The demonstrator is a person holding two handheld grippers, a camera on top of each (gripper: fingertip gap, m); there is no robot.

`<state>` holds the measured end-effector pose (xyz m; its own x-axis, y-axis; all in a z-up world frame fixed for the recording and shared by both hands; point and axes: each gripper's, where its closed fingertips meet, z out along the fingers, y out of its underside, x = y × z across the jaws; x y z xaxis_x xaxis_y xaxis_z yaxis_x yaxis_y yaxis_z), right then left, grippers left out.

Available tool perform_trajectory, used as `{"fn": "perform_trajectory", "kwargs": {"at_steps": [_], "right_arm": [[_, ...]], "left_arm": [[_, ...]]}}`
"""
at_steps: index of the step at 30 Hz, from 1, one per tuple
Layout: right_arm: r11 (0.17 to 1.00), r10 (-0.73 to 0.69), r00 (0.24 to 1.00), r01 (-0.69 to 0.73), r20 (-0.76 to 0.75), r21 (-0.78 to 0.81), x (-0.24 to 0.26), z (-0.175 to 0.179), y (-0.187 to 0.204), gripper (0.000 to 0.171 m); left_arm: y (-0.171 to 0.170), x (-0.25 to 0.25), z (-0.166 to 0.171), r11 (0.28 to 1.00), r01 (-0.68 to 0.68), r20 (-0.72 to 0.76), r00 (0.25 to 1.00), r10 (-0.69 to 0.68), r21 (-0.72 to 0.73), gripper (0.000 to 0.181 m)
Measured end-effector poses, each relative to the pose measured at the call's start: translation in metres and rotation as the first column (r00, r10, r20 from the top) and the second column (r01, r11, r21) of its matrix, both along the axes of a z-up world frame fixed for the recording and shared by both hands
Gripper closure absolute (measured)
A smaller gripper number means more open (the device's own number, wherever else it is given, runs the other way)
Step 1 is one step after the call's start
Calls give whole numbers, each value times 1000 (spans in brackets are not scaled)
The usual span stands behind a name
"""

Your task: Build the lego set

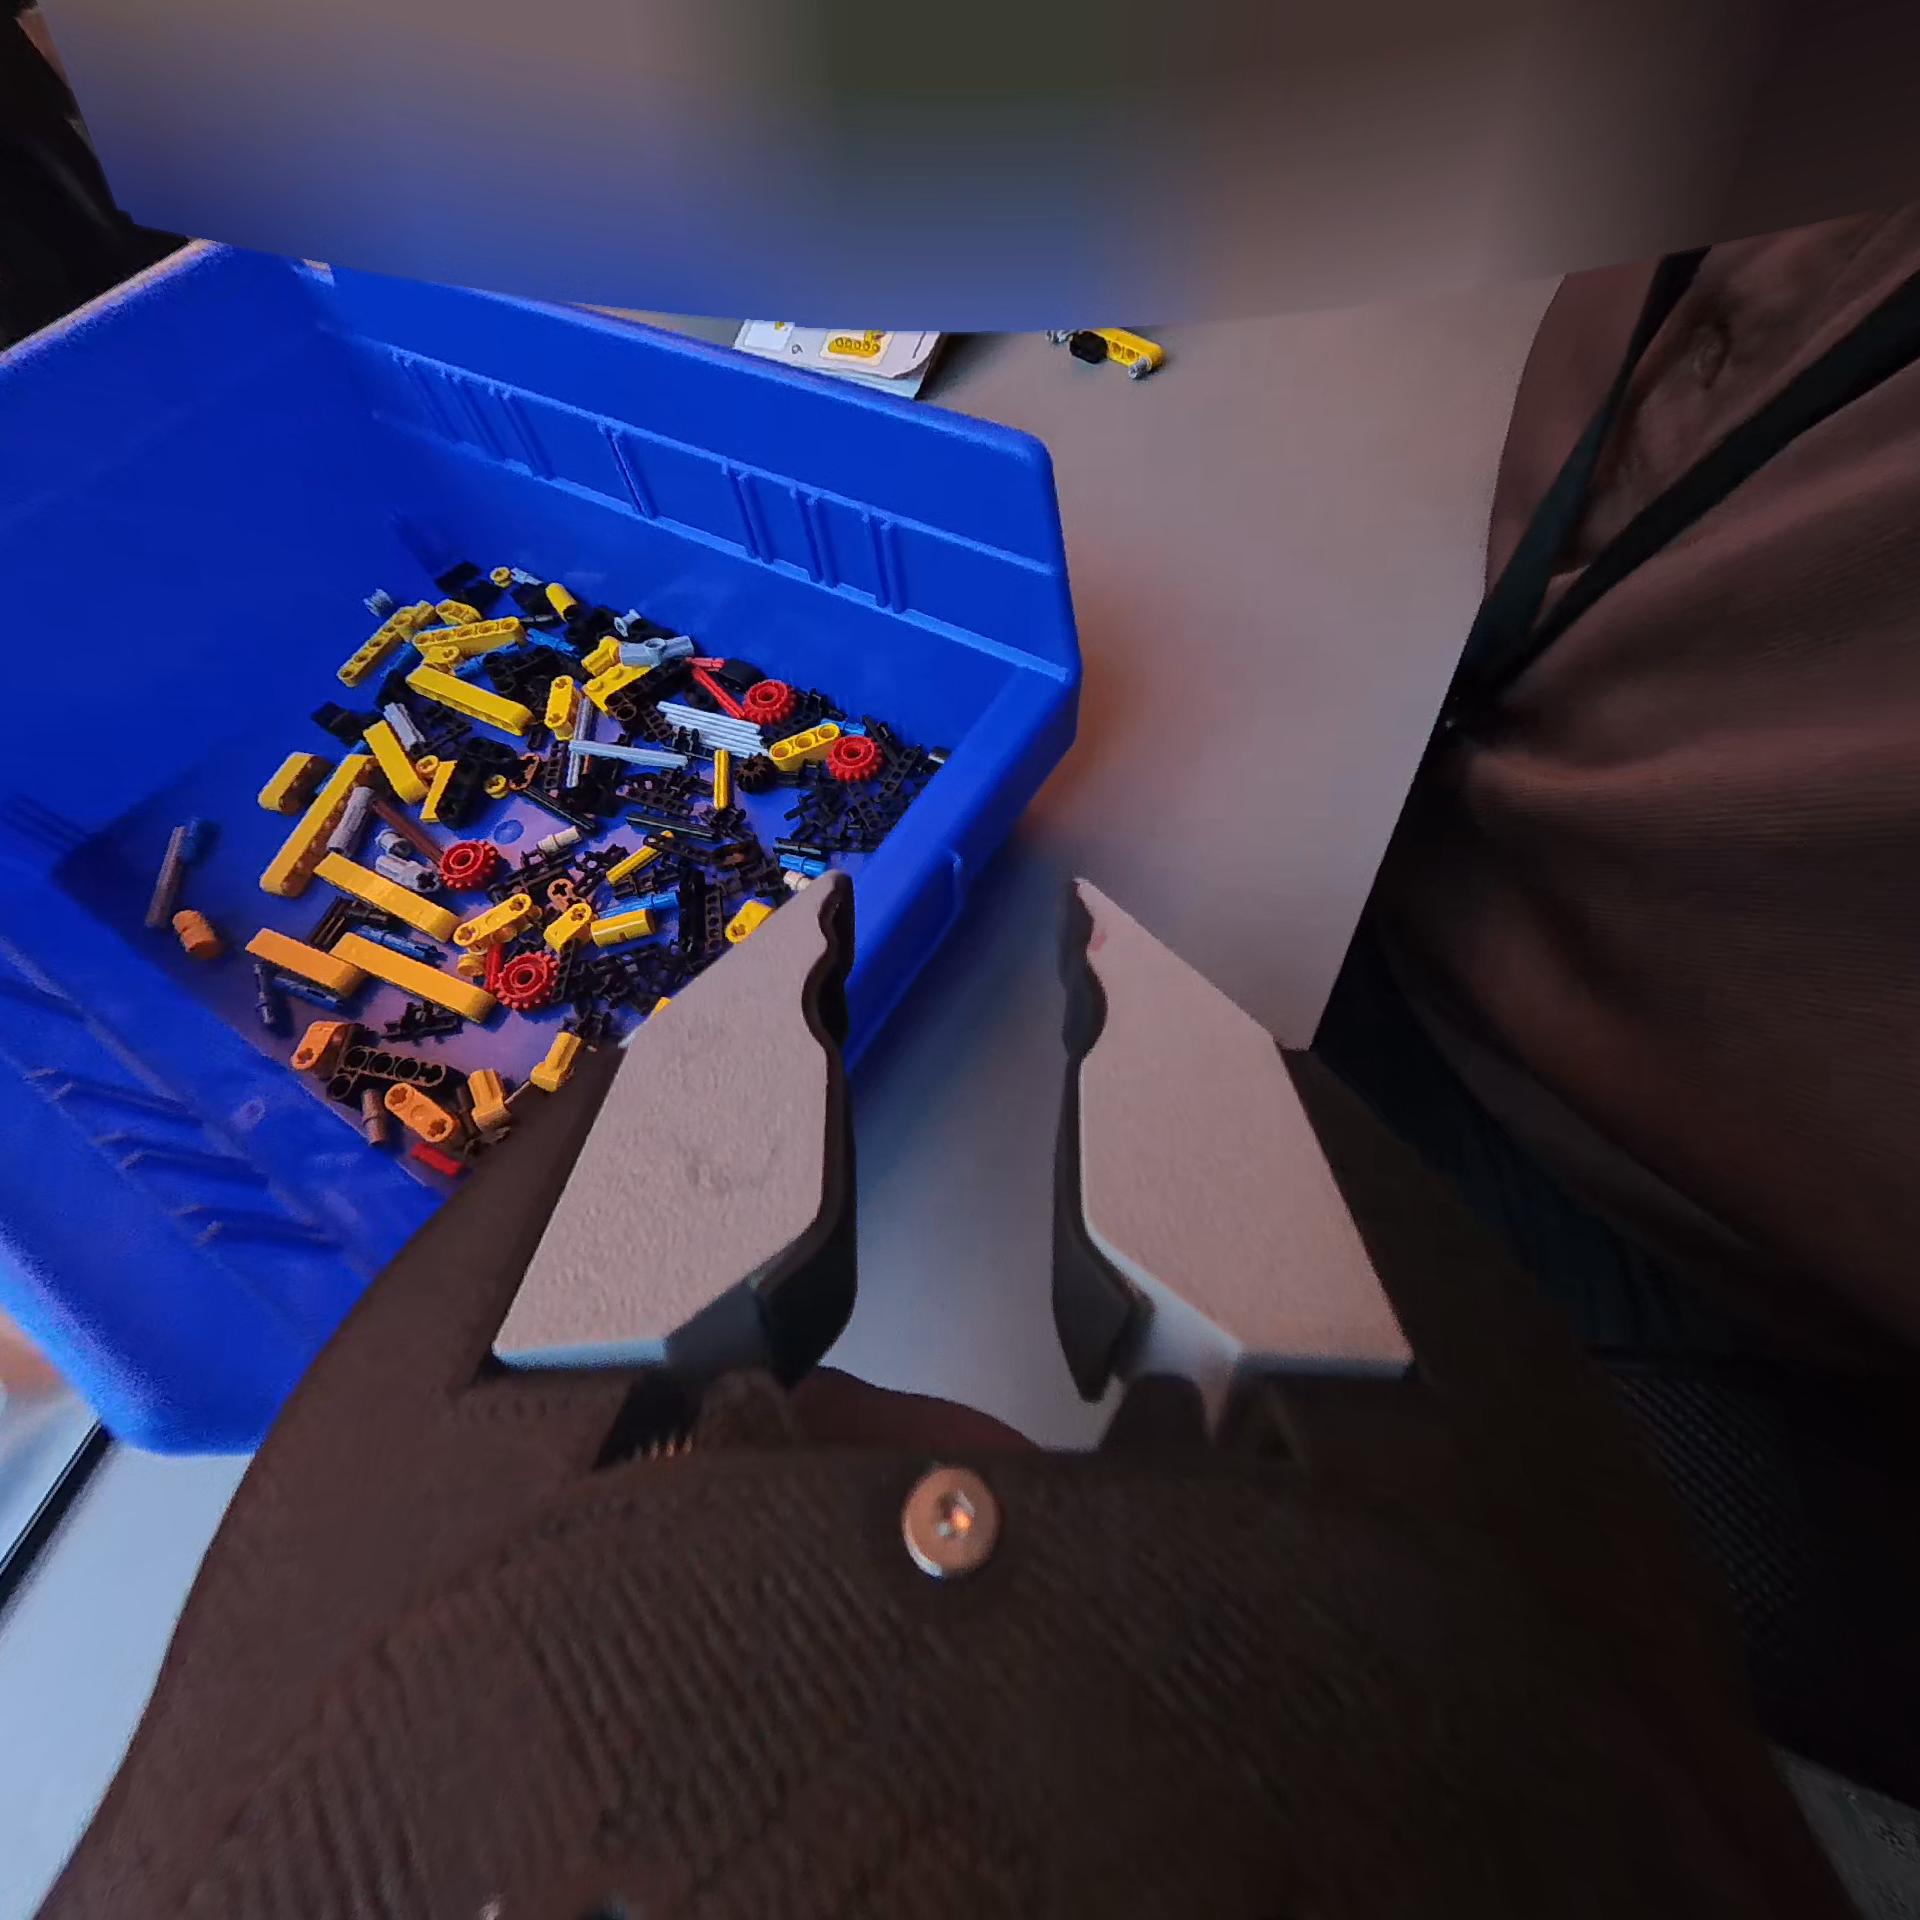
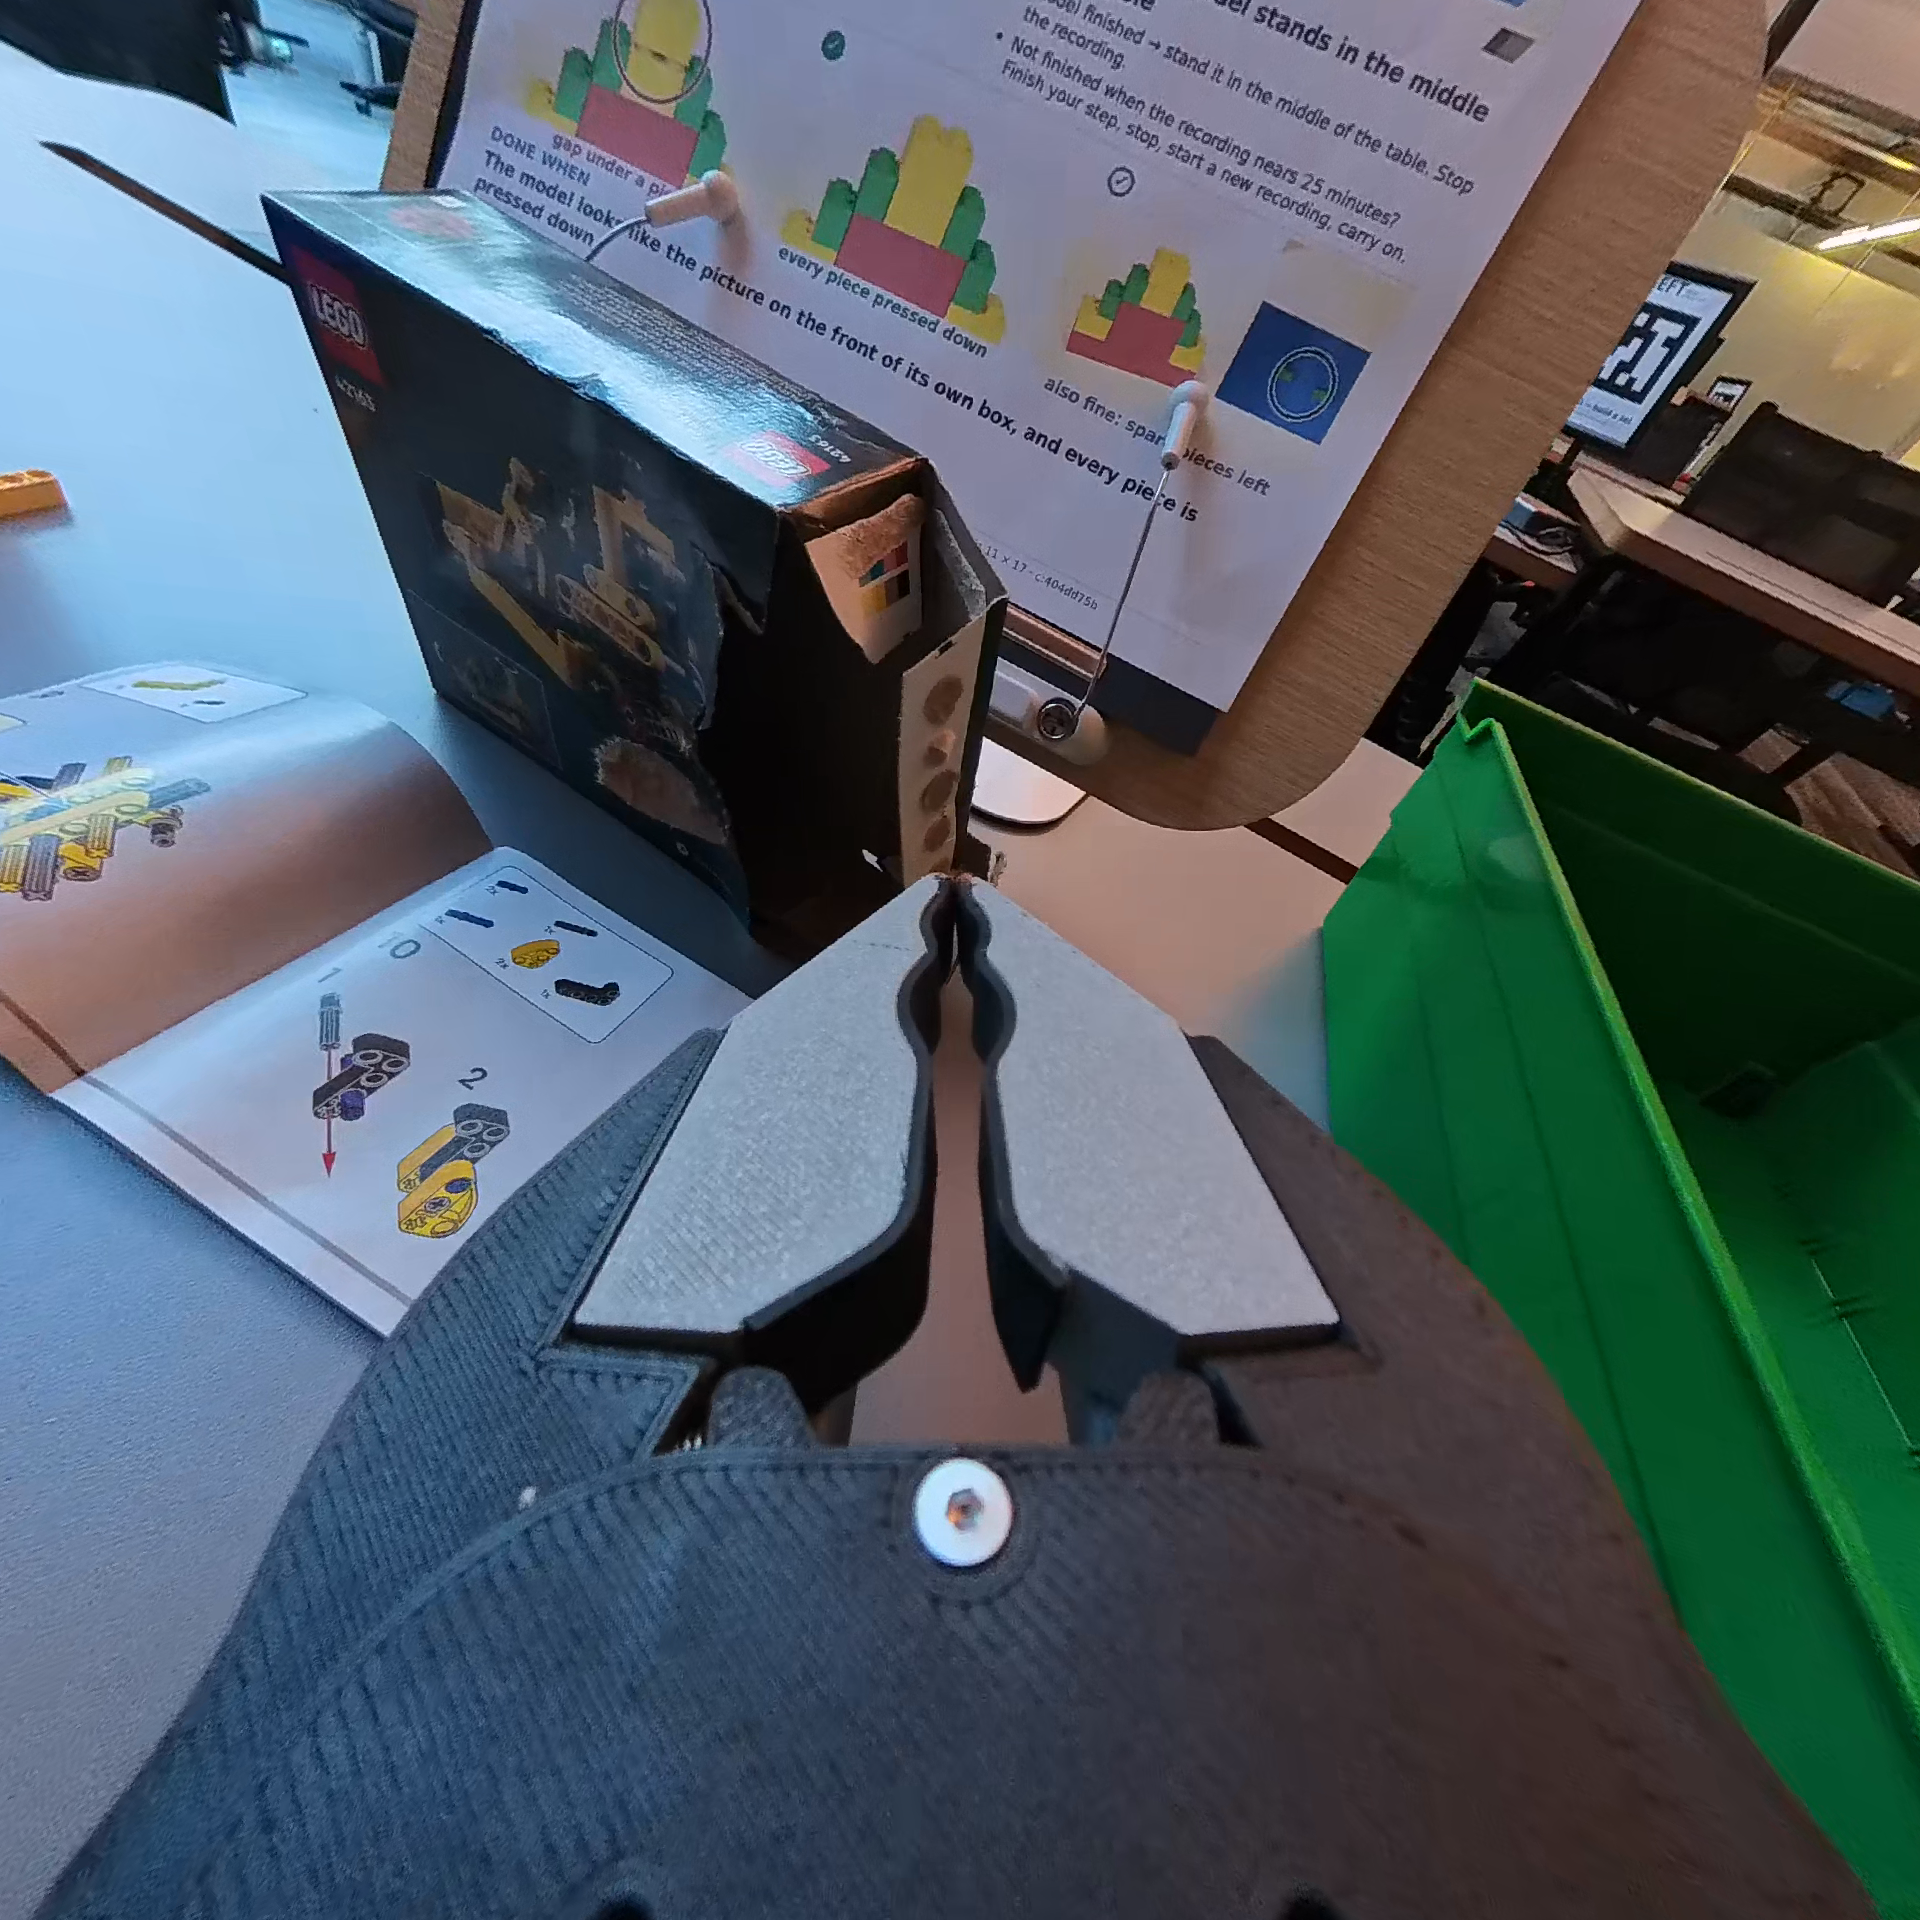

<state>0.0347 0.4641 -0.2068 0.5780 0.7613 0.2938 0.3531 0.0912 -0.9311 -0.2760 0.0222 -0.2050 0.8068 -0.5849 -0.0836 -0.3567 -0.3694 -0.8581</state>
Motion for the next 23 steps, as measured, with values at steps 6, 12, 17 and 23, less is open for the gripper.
{"fn": "perform_trajectory", "kwargs": {"at_steps": [6,12,17,23], "right_arm": [[1000,-4,1000,4,2,5,0,0,0,171],[1000,-13,1000,13,5,5,2,0,1,171],[1000,-20,1000,20,11,9,2,-1,2,171],[1000,-27,999,27,20,12,2,-2,2,171]], "left_arm": [[-5,15,-10,997,71,-6,997,-72,-26,150],[-5,12,-12,998,52,1,999,-52,-18,149],[-11,18,-13,995,99,10,995,-99,-15,153],[1,11,-36,994,74,-83,993,-80,-81,155]]}}
